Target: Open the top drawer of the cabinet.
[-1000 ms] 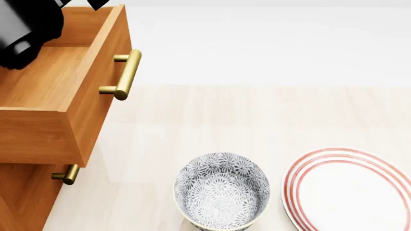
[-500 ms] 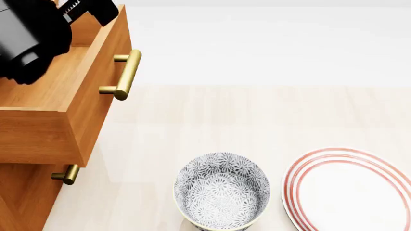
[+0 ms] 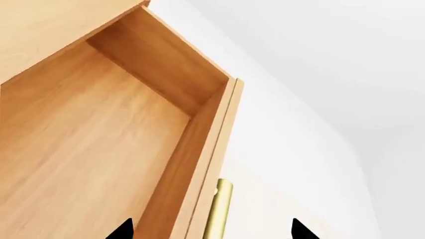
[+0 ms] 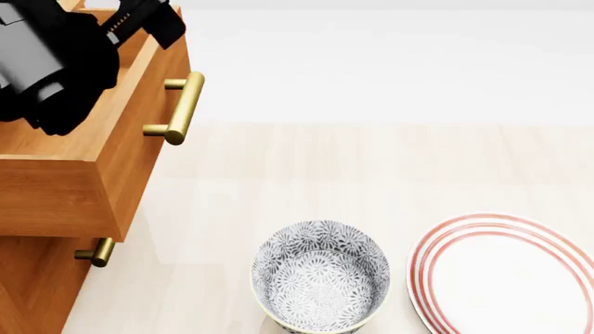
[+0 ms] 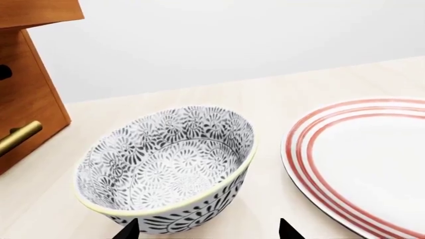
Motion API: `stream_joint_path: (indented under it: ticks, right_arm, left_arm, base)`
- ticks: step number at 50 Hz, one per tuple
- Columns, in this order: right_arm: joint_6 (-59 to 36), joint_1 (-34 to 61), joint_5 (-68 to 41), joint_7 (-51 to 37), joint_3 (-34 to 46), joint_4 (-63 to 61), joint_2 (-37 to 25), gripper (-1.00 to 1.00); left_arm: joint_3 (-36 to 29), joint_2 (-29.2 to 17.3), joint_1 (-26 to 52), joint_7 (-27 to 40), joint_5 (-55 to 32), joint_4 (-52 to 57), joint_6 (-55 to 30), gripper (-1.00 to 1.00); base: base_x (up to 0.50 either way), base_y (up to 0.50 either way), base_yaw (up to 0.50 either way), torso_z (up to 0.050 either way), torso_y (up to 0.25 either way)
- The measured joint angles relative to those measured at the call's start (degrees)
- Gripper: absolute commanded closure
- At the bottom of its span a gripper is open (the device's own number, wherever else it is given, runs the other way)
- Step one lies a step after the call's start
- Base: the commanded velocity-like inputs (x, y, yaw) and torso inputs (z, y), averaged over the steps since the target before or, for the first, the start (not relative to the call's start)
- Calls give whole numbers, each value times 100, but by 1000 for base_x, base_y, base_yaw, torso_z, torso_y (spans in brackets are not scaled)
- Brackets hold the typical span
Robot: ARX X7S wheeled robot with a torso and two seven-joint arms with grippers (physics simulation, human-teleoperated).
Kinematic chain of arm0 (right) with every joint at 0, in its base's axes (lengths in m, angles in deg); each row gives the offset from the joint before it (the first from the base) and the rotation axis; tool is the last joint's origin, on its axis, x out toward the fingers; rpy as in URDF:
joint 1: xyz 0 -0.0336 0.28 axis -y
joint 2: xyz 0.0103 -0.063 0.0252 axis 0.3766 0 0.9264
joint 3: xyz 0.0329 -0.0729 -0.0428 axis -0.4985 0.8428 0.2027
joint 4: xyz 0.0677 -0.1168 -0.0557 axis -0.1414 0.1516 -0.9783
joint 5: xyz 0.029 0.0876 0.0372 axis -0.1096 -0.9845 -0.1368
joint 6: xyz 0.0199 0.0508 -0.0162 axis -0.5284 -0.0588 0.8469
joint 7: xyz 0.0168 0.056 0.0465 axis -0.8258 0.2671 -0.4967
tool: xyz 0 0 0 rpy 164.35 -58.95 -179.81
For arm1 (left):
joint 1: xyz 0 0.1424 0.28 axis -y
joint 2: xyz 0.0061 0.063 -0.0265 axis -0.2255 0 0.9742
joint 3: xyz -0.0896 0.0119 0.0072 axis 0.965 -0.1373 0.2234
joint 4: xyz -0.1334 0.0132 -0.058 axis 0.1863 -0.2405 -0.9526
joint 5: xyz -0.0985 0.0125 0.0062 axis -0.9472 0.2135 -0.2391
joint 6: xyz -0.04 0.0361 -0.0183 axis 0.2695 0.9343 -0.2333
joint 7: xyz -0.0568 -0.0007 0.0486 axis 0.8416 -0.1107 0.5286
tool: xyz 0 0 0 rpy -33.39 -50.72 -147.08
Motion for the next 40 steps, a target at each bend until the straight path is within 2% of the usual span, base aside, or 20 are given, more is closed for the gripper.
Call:
stream_joint_path:
  ticks: [20,40]
  right_arm:
    - [-14,0,-26,-12,34,-16,-20,-100]
    - [17,-5,-32,11,69,3,-40,-100]
  left_arm:
    - [123,2,86,-115,-416,-451,200,-100]
    - [-277,80,93,-327,-958,-498,-56,-100]
  base:
    - [0,0,0,0,0]
    - [0,0,0,0,0]
